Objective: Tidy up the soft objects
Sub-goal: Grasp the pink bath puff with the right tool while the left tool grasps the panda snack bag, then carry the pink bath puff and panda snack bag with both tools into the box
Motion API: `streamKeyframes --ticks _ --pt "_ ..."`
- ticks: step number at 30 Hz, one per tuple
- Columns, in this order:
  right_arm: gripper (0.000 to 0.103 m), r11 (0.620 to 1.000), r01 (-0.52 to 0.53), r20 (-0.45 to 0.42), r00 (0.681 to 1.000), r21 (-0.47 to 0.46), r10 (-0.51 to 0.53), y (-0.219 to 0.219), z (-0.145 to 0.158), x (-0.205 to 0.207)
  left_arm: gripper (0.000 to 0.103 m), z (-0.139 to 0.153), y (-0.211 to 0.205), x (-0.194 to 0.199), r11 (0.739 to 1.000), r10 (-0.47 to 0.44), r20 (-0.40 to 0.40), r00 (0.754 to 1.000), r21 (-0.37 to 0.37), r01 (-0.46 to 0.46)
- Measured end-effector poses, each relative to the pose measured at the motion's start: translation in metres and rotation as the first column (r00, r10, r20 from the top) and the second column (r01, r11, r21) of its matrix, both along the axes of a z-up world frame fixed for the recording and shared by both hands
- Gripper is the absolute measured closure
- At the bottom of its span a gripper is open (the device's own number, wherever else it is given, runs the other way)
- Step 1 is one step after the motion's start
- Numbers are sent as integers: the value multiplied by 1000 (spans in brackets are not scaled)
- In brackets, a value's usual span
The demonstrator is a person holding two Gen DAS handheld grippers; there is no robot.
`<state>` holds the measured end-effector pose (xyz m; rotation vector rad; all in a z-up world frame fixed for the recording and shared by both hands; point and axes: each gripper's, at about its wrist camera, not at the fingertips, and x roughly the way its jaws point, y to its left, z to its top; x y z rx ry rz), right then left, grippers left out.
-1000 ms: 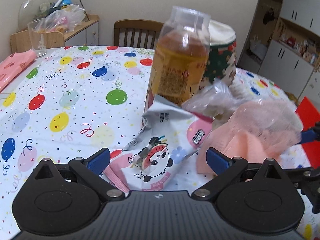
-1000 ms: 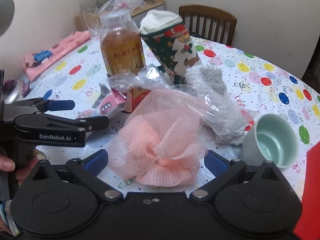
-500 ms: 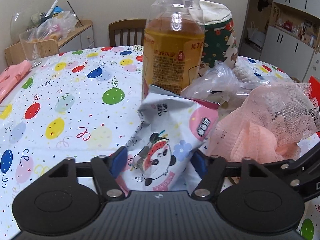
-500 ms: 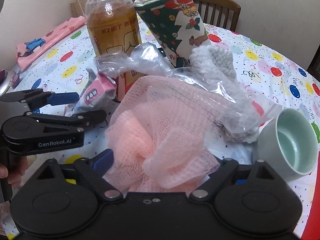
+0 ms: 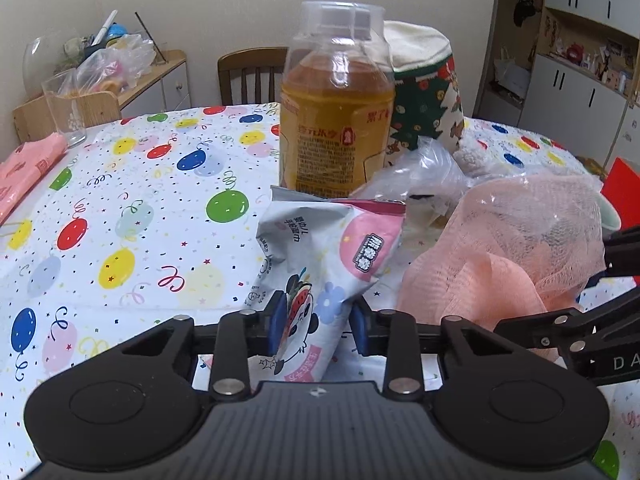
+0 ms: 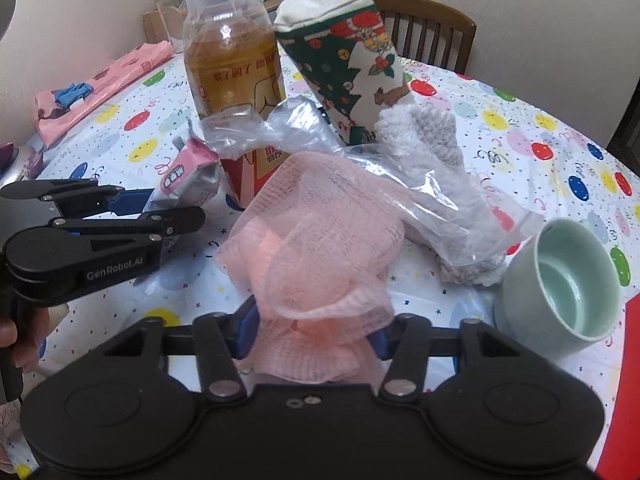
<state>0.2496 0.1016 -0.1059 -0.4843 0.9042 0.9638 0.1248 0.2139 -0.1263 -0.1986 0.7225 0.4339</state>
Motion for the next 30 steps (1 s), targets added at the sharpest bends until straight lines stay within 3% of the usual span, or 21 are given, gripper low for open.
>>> streamKeyframes --ticks 4,12,30 --pt "63 1000 20 1 1000 21 -20 -7 7 -1 76 6 4 -5 999 20 27 999 -37 -19" --pt "72 995 46 -8 999 92 -45 -31 25 -7 82 19 1 -13 999 36 46 998 -43 -34" --pt "75 962 111 -77 993 250 -94 -105 81 -26 85 58 -34 -41 990 45 91 995 -137 -33"
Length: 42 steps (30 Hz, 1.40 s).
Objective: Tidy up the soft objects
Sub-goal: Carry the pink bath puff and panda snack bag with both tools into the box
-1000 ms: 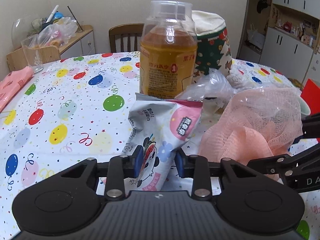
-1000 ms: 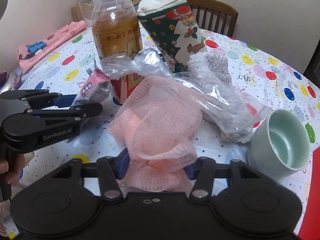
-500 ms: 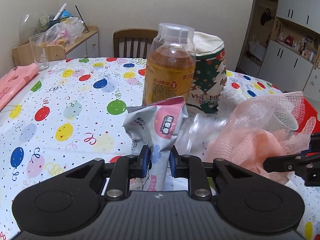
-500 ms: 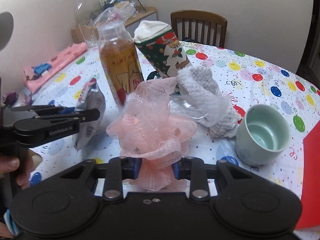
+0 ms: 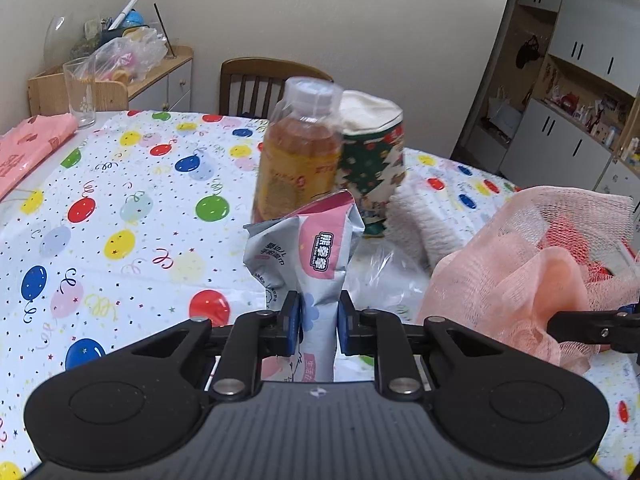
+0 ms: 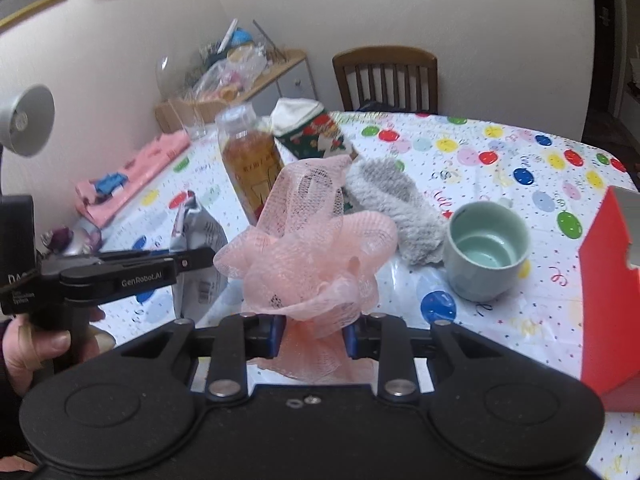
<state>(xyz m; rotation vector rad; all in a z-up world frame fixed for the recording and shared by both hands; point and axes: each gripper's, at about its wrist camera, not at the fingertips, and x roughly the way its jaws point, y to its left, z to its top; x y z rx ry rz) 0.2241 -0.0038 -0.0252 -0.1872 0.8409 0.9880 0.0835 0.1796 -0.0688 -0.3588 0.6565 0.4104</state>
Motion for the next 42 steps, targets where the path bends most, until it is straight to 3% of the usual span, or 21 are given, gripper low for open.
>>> streamKeyframes --ticks 9,17,31,42 --pt "76 995 70 -19 997 76 -69 -51 26 13 85 36 -36 6 998 -60 49 997 -13 60" --pt "76 978 177 -14 984 114 -176 -106 44 33 85 68 -86 34 983 -183 84 980 0 183" --pt "76 919 357 -39 934 169 -355 -210 45 78 85 88 -186 110 922 -388 76 918 33 387" --pt "76 885 436 -46 899 163 -435 -271 37 118 85 85 -251 173 874 -485 62 872 42 484"
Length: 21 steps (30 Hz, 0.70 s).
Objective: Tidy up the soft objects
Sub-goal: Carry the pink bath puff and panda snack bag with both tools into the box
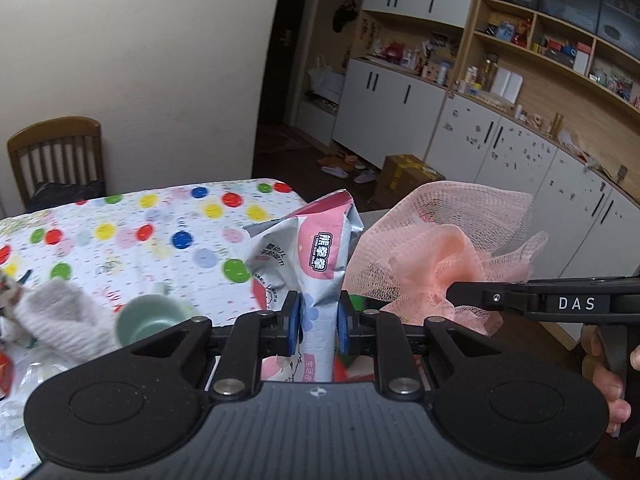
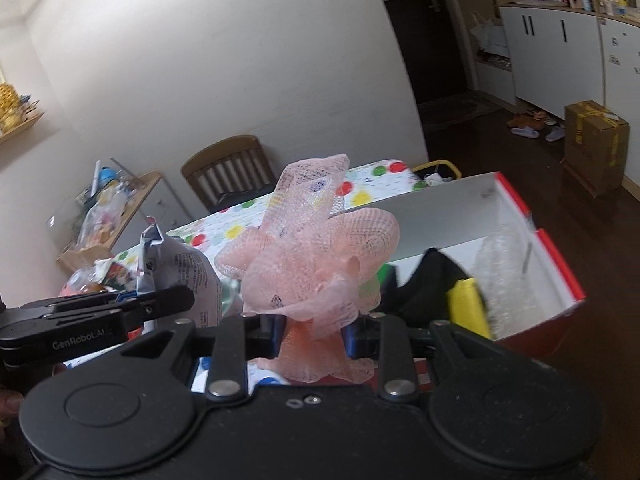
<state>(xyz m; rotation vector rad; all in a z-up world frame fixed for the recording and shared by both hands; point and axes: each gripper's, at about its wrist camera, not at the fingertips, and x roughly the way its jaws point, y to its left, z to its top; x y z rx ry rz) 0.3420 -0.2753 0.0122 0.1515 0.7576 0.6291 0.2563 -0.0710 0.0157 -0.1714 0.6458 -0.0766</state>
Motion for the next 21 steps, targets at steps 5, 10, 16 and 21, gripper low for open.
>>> streamKeyframes --ticks 5,10,16,21 --pt "76 1000 29 -3 1000 -11 -29 -22 -6 19 85 -5 -23 24 1000 -20 -14 1000 3 20" --pt "76 998 61 -5 998 -24 -61 -40 -12 45 85 -9 -52 48 999 -49 -28 998 17 49" --pt "76 995 81 -20 996 -52 -82 -55 -26 75 85 -20 -87 77 995 -91 -58 994 29 93" --pt "76 992 108 -50 993 -62 -111 -63 -40 96 85 -33 -105 101 994 -101 -87 991 20 103"
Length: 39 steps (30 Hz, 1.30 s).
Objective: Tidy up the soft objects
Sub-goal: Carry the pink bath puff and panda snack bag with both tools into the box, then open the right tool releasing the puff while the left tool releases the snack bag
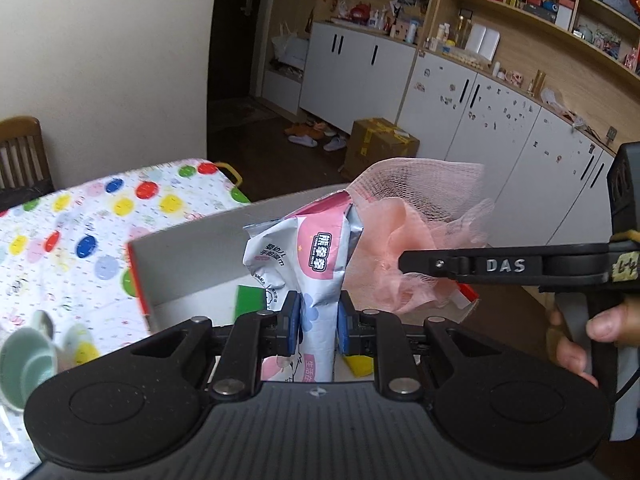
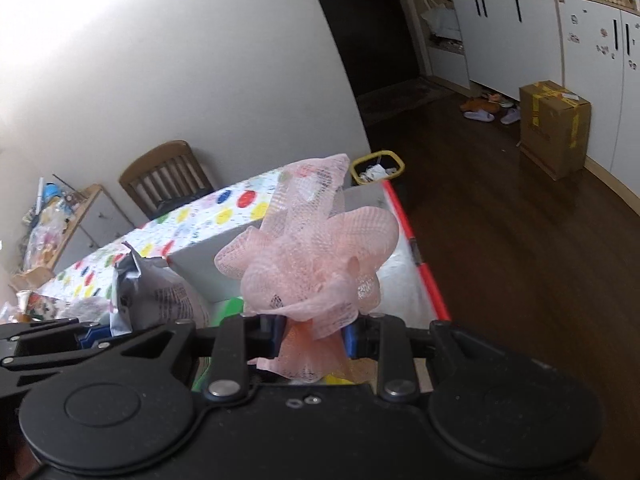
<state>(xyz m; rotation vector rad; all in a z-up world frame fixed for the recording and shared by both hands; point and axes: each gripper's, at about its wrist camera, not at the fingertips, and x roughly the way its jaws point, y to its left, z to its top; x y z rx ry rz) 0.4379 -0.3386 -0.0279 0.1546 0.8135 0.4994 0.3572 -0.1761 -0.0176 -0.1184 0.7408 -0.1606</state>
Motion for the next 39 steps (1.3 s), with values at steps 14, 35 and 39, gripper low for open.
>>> streamKeyframes --ticks 14,35,39 --pt "76 996 -64 -8 998 -69 64 21 -31 34 85 -39 -28 52 995 -3 -74 997 95 10" --pt "46 986 -119 -50 992 -118 114 17 -34 22 84 -70 -25 63 995 3 -191 982 101 17" --pt "39 987 -106 -41 994 -120 102 12 -29 17 84 -67 -25 59 995 -7 -192 981 95 26"
